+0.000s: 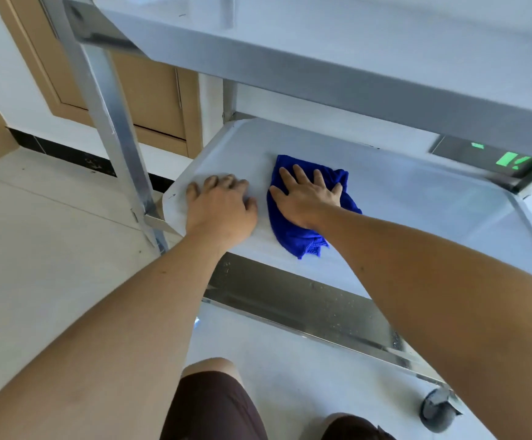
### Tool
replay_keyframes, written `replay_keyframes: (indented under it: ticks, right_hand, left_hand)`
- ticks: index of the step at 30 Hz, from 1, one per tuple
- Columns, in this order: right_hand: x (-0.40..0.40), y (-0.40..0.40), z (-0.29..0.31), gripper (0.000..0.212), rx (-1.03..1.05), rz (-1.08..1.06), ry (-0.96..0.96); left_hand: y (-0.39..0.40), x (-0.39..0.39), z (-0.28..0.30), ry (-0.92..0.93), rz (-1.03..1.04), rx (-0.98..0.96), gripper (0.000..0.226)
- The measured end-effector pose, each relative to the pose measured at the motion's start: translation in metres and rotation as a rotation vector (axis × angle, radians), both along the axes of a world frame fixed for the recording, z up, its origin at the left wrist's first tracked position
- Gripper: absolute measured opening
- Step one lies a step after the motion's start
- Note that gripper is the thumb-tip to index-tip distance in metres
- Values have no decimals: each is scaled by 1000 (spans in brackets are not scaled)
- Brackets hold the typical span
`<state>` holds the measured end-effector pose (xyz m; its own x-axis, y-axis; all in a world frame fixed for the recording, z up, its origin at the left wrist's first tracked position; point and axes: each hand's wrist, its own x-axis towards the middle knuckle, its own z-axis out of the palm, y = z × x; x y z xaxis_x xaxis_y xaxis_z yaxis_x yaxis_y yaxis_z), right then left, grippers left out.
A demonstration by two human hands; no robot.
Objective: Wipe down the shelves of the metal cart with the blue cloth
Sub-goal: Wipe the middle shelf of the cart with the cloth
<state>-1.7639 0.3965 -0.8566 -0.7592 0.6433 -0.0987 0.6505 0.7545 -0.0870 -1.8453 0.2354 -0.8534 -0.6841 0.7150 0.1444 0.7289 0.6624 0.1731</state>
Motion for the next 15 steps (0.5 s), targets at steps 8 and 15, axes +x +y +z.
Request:
replay_keyframes:
  ticks: [8, 15]
  right_hand:
    - [-59, 46, 3, 66, 2, -41, -18]
    - [-107, 73, 11, 66, -2, -63, -29]
  left_hand:
    - [1, -4, -6, 37, -15, 24, 51]
    - [0, -4, -8, 36, -8, 68, 51]
